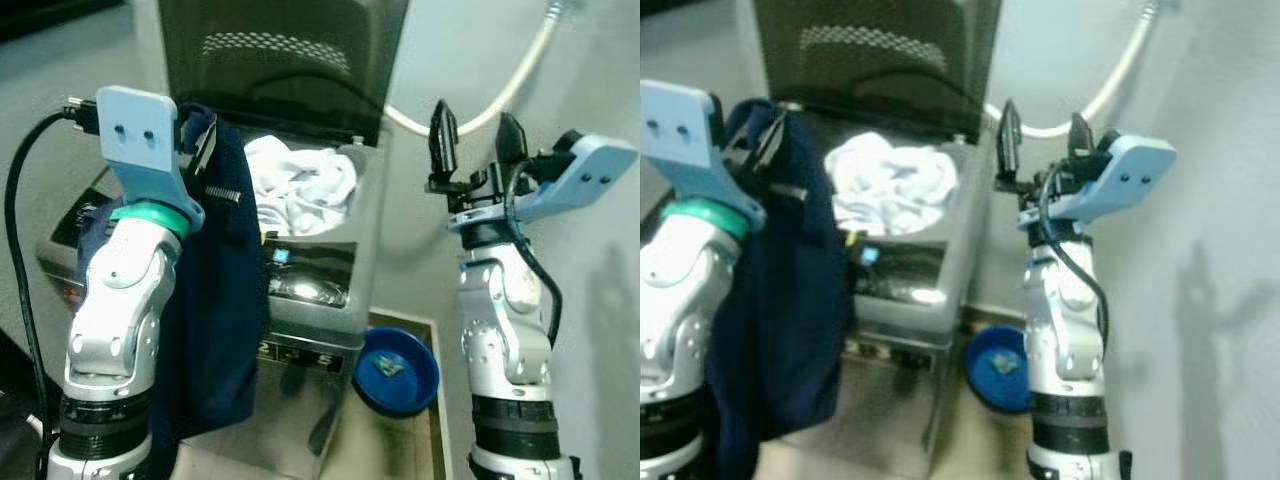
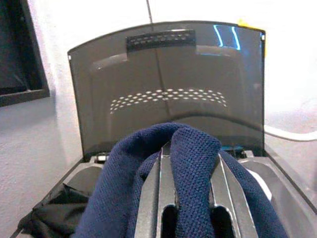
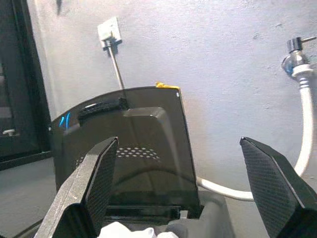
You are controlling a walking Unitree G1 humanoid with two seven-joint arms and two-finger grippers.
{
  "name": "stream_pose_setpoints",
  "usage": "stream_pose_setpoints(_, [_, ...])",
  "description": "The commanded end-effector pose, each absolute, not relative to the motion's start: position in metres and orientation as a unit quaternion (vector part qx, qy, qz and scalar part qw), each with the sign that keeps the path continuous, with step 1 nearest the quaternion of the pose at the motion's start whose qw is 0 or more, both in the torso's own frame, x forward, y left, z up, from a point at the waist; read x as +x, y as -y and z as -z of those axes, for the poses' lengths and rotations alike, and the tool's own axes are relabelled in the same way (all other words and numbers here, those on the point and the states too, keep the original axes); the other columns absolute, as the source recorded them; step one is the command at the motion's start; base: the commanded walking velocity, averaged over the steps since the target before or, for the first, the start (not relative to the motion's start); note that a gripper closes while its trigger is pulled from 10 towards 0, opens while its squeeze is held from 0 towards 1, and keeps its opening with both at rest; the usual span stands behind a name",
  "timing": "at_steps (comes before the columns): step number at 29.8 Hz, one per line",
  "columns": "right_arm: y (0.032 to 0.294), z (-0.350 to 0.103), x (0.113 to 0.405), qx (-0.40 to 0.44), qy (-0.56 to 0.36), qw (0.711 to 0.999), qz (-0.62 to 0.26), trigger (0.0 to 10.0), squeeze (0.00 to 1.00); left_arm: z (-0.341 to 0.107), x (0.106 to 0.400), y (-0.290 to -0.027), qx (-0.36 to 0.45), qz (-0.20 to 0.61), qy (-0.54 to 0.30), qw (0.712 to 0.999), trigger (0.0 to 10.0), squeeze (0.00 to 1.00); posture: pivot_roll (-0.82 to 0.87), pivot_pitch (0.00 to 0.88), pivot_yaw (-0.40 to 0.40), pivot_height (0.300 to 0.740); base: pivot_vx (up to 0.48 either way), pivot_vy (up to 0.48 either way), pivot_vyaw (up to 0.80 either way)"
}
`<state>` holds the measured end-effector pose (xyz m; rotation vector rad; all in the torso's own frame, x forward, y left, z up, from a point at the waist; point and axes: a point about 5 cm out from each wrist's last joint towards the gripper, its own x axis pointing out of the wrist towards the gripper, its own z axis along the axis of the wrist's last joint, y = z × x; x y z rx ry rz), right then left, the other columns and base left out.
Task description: Clothes washing
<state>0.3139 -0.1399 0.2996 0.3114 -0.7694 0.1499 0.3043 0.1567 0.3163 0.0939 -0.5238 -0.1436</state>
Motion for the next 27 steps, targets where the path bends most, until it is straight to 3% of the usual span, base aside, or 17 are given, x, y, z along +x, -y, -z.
stream_pose_setpoints(1, [0.1374,-0.2954,0.3159,0.152,0.361,0.917,-0.075,10.0,0.00,-0.3223,0.3010,-0.1574,0.048,0.071,0.272,0.958,10.0,0.00,0.05,0.019,0.040,0.728,0.000,0.480,0.00])
stream_pose_setpoints(12, [0.1391,-0.2926,0.3176,0.146,0.350,0.923,-0.063,10.0,0.00,-0.3210,0.3009,-0.1560,0.048,0.074,0.269,0.959,10.0,0.00,0.05,0.021,0.042,0.728,0.000,0.480,-0.62])
stream_pose_setpoints(18, [0.1406,-0.2913,0.3179,0.137,0.347,0.926,-0.055,10.0,0.00,-0.3196,0.3013,-0.1553,0.047,0.074,0.265,0.960,10.0,0.00,0.04,0.021,0.042,0.728,0.000,0.424,-0.07])
stream_pose_setpoints(27, [0.1398,-0.2904,0.3184,0.134,0.345,0.927,-0.056,10.0,0.00,-0.3180,0.3020,-0.1542,0.047,0.078,0.258,0.962,10.0,0.00,0.05,0.023,0.041,0.728,0.000,0.000,0.00])
